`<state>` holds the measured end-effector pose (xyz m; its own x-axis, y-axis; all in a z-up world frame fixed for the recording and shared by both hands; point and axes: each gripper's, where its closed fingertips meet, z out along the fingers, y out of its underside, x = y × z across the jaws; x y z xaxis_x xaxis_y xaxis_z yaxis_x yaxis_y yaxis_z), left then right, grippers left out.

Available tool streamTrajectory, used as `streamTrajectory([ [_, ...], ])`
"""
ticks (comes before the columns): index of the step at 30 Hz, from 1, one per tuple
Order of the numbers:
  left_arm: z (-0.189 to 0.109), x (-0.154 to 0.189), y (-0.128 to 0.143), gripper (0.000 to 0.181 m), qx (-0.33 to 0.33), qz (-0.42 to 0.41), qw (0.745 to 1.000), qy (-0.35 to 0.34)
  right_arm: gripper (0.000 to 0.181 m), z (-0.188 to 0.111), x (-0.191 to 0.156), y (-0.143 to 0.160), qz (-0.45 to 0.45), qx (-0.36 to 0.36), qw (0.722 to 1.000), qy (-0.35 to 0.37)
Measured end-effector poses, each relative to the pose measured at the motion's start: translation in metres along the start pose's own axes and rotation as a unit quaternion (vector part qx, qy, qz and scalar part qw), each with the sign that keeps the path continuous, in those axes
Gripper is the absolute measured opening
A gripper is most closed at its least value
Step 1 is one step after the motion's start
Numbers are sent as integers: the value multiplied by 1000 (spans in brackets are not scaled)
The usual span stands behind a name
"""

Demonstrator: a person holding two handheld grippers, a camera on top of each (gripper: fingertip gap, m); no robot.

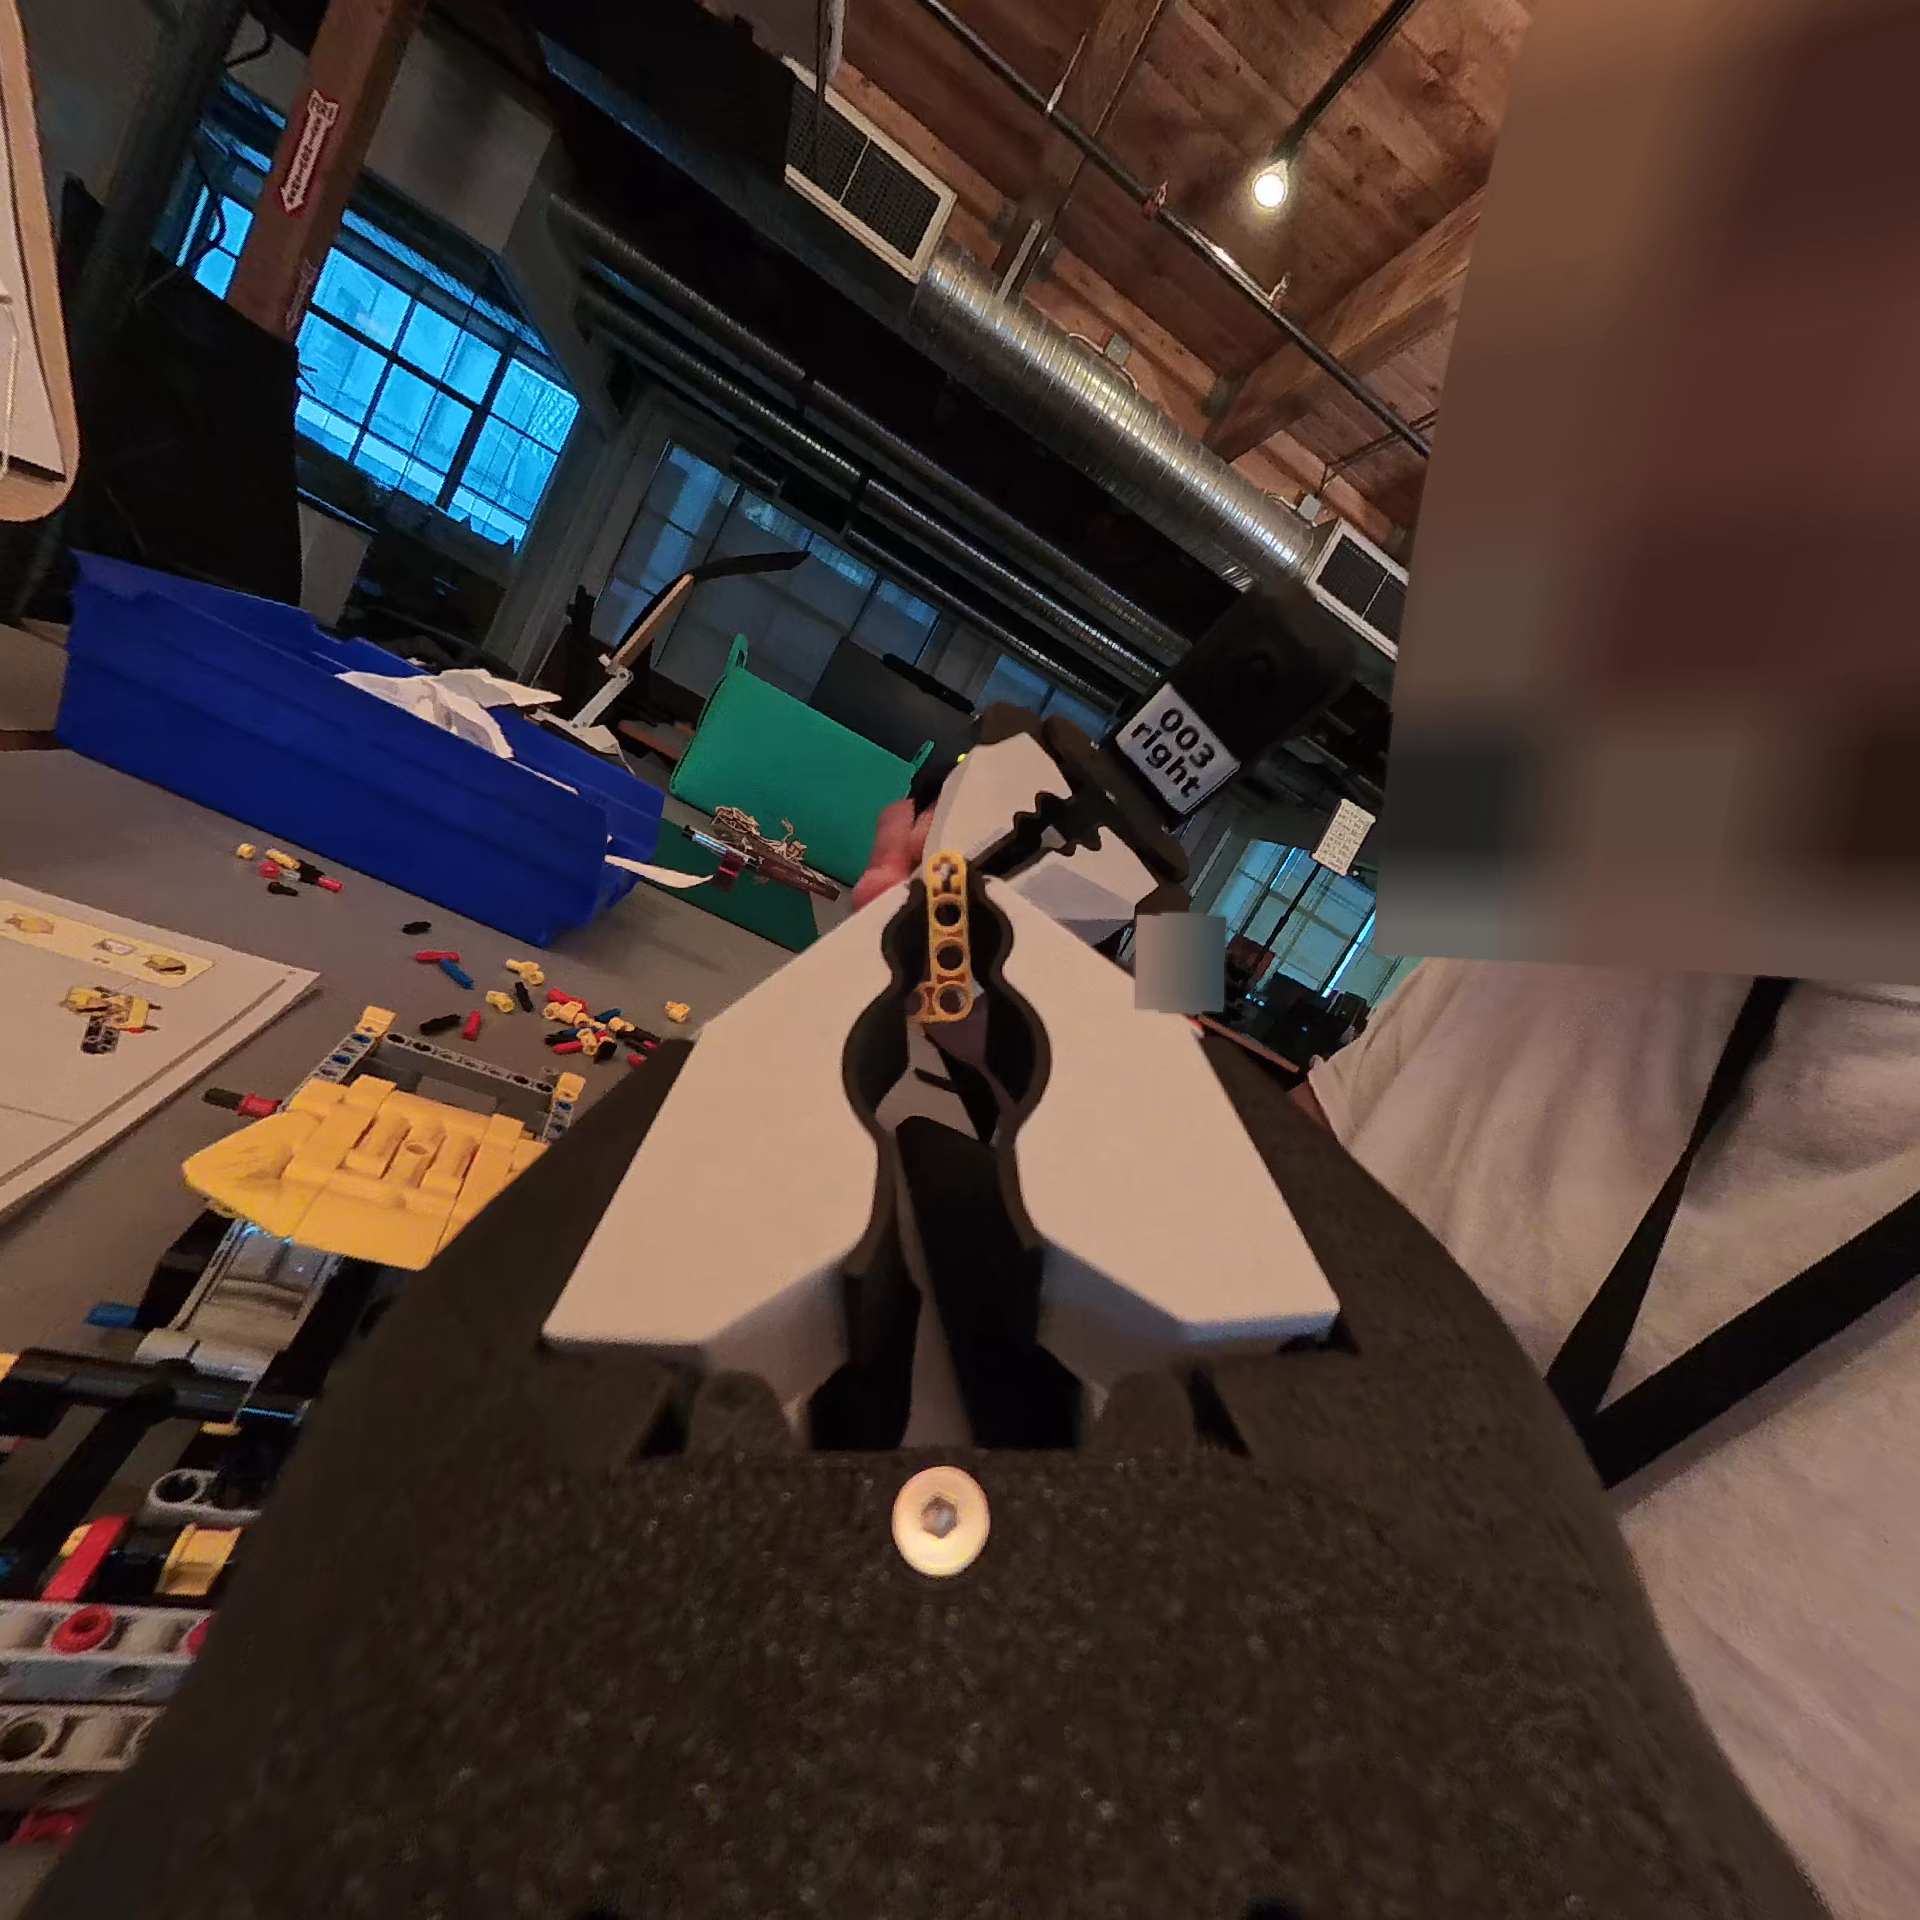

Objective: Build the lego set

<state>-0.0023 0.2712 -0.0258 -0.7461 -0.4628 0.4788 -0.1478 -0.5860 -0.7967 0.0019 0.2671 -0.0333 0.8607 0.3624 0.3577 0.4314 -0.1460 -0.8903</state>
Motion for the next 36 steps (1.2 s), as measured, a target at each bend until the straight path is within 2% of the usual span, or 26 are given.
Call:
streamTrajectory([
  [6,2,-2,7,7,-21,4,1000,-7,3,0,-1,8,-12,-24,1000,-5],
  [9,2,-9,17,7,-63,44,996,-40,3,0,-1,21,-49,-63,997,4],
  [13,0,-18,33,7,-146,148,973,-98,3,1,-6,39,-126,-90,988,20],
  [18,-2,-23,45,7,-202,197,951,-128,3,7,-15,50,-153,-80,985,30],
  [23,0,-17,36,7,-171,174,963,-111,3,4,-12,41,-73,-16,997,10],
  [27,2,-12,29,7,-129,128,980,-84,3,0,-7,33,-64,0,998,17],
  [32,3,-14,32,7,-129,118,981,-80,3,0,-7,37,-65,-9,998,23],
  [36,4,-16,26,7,-98,78,990,-72,3,-1,-3,33,-55,0,998,33],
])
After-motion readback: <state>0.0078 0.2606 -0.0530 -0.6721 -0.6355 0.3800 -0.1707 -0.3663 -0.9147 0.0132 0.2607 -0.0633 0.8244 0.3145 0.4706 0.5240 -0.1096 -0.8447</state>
